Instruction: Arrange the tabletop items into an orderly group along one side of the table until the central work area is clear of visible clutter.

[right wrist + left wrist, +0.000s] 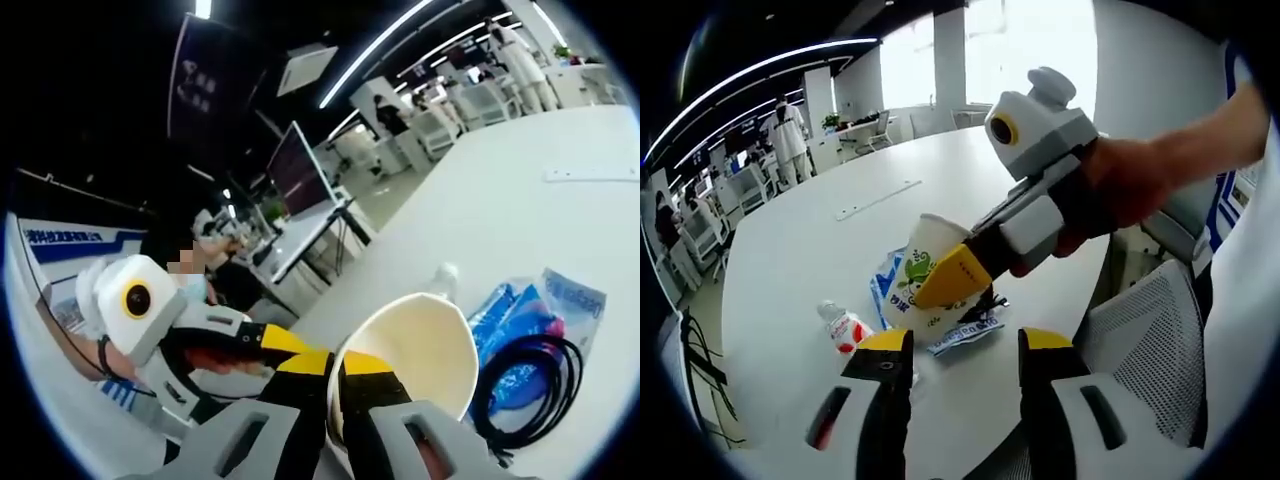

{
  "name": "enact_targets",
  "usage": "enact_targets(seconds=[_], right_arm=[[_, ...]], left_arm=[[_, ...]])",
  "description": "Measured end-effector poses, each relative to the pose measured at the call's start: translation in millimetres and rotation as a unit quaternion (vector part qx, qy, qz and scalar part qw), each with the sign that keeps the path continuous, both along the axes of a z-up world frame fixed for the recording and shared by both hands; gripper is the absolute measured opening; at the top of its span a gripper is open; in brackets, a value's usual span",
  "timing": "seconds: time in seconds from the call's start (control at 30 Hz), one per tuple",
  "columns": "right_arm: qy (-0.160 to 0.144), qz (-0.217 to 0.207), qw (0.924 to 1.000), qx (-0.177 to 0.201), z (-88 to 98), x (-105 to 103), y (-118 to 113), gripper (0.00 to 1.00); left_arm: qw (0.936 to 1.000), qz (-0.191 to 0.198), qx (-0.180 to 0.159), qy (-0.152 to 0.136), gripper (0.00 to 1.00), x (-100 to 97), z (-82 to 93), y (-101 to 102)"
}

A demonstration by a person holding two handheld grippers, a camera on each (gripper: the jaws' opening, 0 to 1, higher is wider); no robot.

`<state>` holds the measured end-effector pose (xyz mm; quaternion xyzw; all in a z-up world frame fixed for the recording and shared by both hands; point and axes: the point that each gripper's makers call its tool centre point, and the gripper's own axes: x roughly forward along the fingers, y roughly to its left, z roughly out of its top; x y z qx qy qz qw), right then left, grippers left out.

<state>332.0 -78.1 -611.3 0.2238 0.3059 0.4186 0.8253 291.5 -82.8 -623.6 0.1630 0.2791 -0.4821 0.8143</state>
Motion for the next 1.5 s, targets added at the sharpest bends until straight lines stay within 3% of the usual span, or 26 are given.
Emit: enact_targets(seconds=[0.33, 0.5, 0.63, 0.87, 1.5], right_arm=[[0.004, 0.005, 0.9999, -0.013, -4.9, 14.1, -0.8, 0.00], [0.002, 0.008, 0.9996, -0.026, -5.5, 27.0, 0.1, 0.00], [0.002, 0.010, 0.9992, -0.038, -6.3, 38.7, 2.3, 0.00], [0.003, 0.022, 0.9977, -0.064, -11.2, 56.9, 10.3, 0.00], [-0.002, 0.047, 0.9948, -0.091, -12.0, 103.2, 40.2, 0.00]], left_arm=[[0.9981, 0.055, -0.023, 0.015, 0.41, 10.4, -1.0, 19.8], [0.9925, 0.105, -0.057, 0.024, 0.41, 23.1, 4.0, 32.4], [0.9890, 0.131, -0.066, 0.021, 0.41, 32.7, 6.1, 42.2], [0.9854, 0.150, -0.076, 0.028, 0.42, 39.4, 4.4, 55.2], [0.9772, 0.193, -0.084, 0.031, 0.44, 53.4, 1.9, 92.6]])
